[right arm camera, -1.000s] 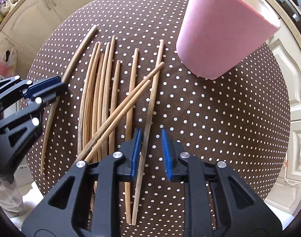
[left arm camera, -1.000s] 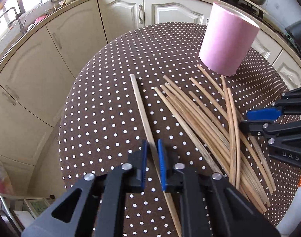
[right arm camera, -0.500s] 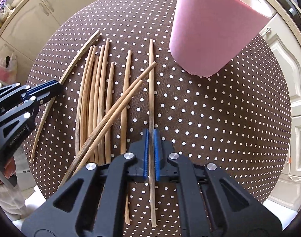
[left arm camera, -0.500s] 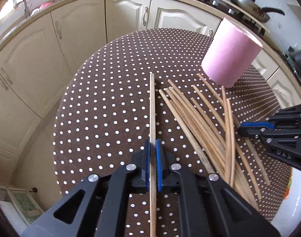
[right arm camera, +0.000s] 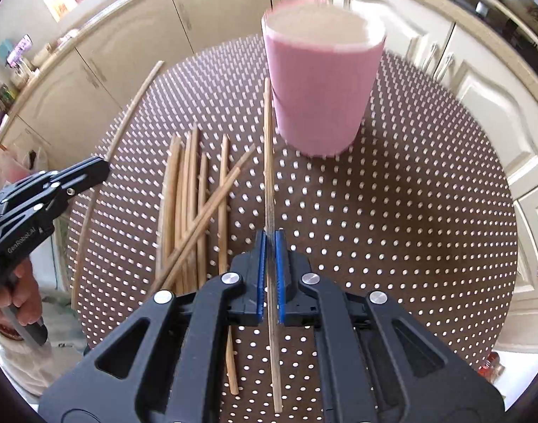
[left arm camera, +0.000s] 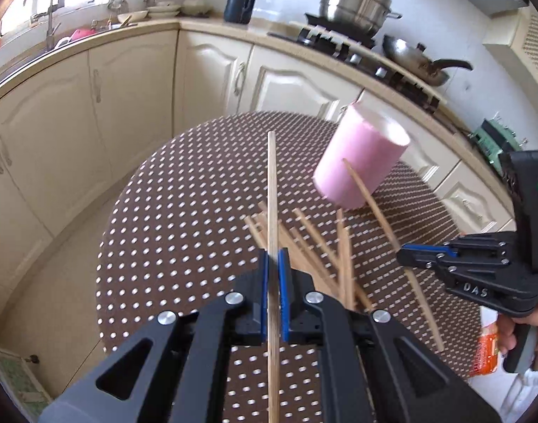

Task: Organize utensils
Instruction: 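Lift the held chopsticks upright with both tools and carry them over the pink cup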

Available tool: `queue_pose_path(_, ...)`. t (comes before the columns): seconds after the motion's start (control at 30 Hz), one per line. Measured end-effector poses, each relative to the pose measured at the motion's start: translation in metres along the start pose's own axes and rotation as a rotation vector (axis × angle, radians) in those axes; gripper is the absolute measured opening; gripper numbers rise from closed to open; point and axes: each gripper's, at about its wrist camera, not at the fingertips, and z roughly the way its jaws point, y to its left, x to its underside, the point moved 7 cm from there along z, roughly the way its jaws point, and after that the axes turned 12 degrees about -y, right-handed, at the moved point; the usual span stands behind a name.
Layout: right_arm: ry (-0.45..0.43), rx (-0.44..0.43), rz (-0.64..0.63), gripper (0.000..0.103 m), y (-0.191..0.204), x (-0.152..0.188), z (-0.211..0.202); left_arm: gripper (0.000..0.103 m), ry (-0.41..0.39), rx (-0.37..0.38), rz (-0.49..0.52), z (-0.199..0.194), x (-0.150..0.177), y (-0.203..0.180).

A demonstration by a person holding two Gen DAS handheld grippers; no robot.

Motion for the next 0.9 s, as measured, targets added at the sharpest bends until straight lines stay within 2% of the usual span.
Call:
queue_pose_path(0.07, -0.047, 0.007, -0.006, 0.006, 0.003, -0.003, -0.013, 0.006, -0.047, 0.002, 0.013, -0.008, -0.013, -0.009)
queue_pose_path(0.13, -0.093, -0.026, 0.016, 0.006, 0.001, -0.005, -0.03, 0.006, -0.087, 0.043, 0.005, -0.014, -0.021, -0.023)
queue_pose_path(0.4, -0.257, -0.105, 0.072, 0.006, 0.006, -0.028, -0.079, 0.006, -0.187, 0.142, 0.046, -0.014, -0.046, -0.077)
queue_pose_path(0.7, -0.489, -0.153, 0.157, 0.006, 0.003, -0.086, -0.098, 0.006, -0.346, 0.224, 0.056, -0.002, -0.108, -0.12)
queue_pose_path(0.9, -0.595, -0.161, 0.189, 0.006, -0.01, -0.132, -0.1, 0.006, -0.441, 0.256, 0.051, 0.008, -0.155, -0.14)
